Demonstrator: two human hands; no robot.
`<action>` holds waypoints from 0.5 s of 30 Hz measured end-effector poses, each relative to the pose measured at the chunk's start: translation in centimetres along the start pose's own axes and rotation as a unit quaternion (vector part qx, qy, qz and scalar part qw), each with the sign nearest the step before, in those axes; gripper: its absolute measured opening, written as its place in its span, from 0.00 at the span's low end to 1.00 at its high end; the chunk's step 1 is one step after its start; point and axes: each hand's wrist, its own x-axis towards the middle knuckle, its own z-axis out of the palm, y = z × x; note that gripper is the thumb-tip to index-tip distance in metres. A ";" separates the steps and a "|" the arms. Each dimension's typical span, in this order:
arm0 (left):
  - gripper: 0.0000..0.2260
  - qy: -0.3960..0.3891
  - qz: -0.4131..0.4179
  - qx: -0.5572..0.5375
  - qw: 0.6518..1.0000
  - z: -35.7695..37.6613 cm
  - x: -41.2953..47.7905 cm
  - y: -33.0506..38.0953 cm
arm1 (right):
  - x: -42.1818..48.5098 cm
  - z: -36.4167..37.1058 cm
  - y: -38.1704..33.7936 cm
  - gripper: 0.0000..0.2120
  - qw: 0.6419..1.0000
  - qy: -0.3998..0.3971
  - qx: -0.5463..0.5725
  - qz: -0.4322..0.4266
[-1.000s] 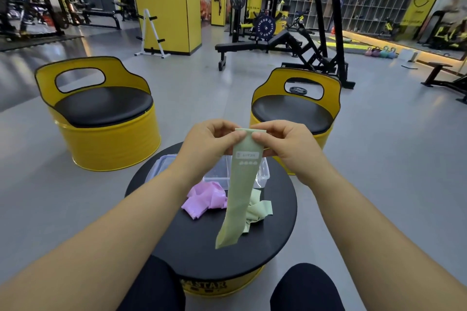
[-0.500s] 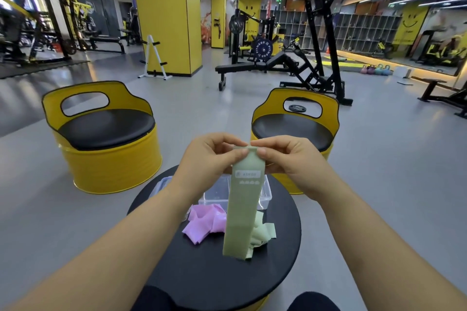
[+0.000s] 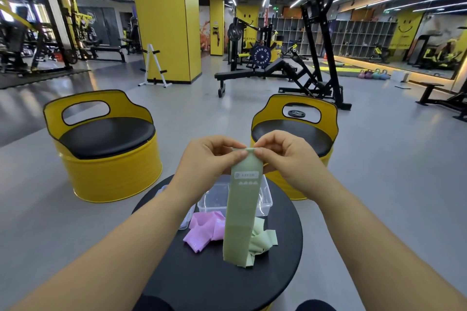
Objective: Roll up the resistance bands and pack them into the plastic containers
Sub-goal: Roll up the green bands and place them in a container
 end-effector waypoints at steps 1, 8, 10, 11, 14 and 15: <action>0.07 0.006 0.007 0.008 1.000 0.1 0.0 0.0 | 0.0 0.0 0.0 0.01 1.000 -0.004 0.004 0.005; 0.06 0.009 0.021 0.010 1.000 0.6 -0.3 0.2 | -0.3 -0.1 -0.2 0.05 0.999 0.006 0.041 -0.004; 0.06 -0.014 0.003 -0.001 1.000 0.4 -0.3 0.5 | -0.3 -0.1 0.0 0.05 0.999 0.012 0.026 -0.017; 0.07 -0.029 -0.008 0.000 1.000 0.3 -0.3 0.7 | -0.3 -0.1 0.1 0.05 1.000 0.014 0.008 -0.026; 0.04 -0.056 -0.022 0.024 0.998 0.2 -0.2 1.2 | -0.4 -0.1 0.5 0.07 0.997 0.024 -0.054 -0.059; 0.04 -0.055 -0.022 0.027 0.998 0.2 -0.2 1.3 | -0.4 -0.1 0.5 0.08 0.995 0.027 -0.070 -0.071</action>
